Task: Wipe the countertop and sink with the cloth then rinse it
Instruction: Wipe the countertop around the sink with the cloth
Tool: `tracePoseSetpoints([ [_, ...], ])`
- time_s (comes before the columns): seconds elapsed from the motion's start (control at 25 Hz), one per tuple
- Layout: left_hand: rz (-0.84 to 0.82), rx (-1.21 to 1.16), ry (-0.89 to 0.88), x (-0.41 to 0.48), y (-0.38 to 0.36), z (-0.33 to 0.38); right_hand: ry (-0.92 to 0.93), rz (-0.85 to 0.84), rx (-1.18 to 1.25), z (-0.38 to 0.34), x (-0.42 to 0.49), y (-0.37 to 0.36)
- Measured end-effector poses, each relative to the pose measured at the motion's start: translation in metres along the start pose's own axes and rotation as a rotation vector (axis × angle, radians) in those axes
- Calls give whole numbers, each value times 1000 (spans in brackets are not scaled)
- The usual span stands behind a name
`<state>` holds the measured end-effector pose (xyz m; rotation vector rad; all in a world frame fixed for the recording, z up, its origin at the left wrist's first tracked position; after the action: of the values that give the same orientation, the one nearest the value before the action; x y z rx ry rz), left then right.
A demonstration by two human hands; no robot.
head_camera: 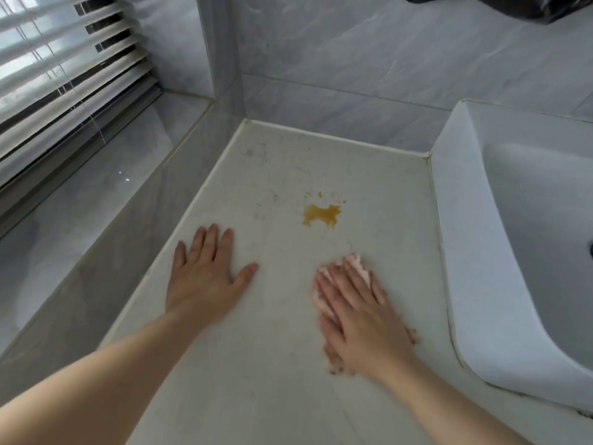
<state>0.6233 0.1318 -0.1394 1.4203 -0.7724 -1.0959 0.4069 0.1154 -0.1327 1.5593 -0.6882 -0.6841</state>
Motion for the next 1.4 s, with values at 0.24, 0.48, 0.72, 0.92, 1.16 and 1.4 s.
tracePoseSetpoints([
  [0.24, 56, -36, 14, -2, 5, -3, -663, -10, 153, 125, 104, 14],
  [0.48, 31, -55, 9, -3, 5, -5, 105, 37, 37, -14, 88, 4],
  [0.72, 47, -51, -8, -5, 7, 0, -555, 4, 124, 101, 150, 15],
  [0.92, 37, -50, -2, -5, 7, -2, 202, 52, 26, -57, 104, 0],
  [1.16, 42, -48, -3, -5, 8, -1, -488, -15, 109, 85, 119, 13],
  [1.4, 33, -58, 9, -5, 8, -2, 238, 9, 92, -78, 43, -2],
])
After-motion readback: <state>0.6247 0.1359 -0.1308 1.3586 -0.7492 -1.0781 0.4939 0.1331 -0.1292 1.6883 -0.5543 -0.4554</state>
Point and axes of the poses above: each hand's wrist, its own x-axis towards the middle knuckle, its own y-axis out of the back of the hand, z = x × y, the point moved 10 cm from there along x, towards the middle knuckle, and after that the axes turned 4 degrees about -z, right-handed, at the moved point
